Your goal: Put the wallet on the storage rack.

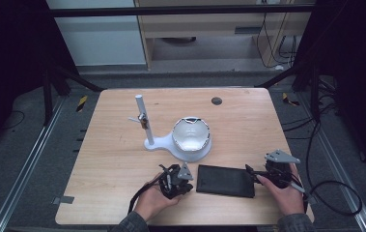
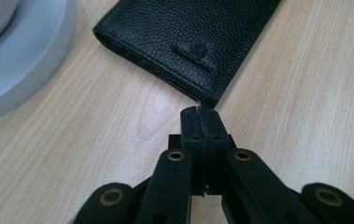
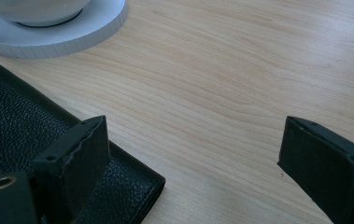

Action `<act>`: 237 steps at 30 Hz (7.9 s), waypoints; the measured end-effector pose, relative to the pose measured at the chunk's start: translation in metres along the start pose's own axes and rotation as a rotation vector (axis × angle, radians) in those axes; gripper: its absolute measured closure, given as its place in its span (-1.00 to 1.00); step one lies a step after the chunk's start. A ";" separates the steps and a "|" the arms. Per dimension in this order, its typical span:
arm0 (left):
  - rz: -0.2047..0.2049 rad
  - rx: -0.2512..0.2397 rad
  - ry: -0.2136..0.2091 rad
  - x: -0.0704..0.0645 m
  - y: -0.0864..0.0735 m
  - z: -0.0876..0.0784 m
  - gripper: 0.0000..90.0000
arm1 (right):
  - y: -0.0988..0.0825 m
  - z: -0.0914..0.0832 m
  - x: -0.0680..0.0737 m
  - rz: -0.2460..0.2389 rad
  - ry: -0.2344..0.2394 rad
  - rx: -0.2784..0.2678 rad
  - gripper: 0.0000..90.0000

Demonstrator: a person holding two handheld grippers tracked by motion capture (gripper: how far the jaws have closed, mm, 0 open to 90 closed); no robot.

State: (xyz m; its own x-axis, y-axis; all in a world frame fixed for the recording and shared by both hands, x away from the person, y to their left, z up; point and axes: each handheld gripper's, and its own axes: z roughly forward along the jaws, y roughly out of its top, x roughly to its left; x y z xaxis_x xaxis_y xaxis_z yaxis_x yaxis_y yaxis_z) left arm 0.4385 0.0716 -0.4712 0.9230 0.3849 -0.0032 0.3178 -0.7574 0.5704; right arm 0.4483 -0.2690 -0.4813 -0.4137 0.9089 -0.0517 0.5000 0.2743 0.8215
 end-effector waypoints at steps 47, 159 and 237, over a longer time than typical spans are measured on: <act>-0.011 -0.042 -0.045 -0.003 0.004 0.010 1.00 | 0.004 -0.006 0.006 0.003 0.030 -0.029 -0.80; -0.098 -0.303 -0.030 0.038 0.040 -0.021 -0.62 | 0.064 -0.056 0.050 -0.520 0.298 -0.127 0.88; -0.252 -0.363 0.148 0.088 0.100 -0.173 0.79 | -0.012 0.006 0.004 0.064 0.003 0.001 -0.72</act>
State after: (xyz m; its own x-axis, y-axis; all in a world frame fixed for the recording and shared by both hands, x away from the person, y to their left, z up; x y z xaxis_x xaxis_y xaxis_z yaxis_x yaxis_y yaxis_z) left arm 0.5135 0.1211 -0.2723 0.7774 0.6244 -0.0763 0.4074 -0.4073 0.8174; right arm 0.4456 -0.2665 -0.4947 -0.3835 0.9235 0.0028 0.5261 0.2160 0.8225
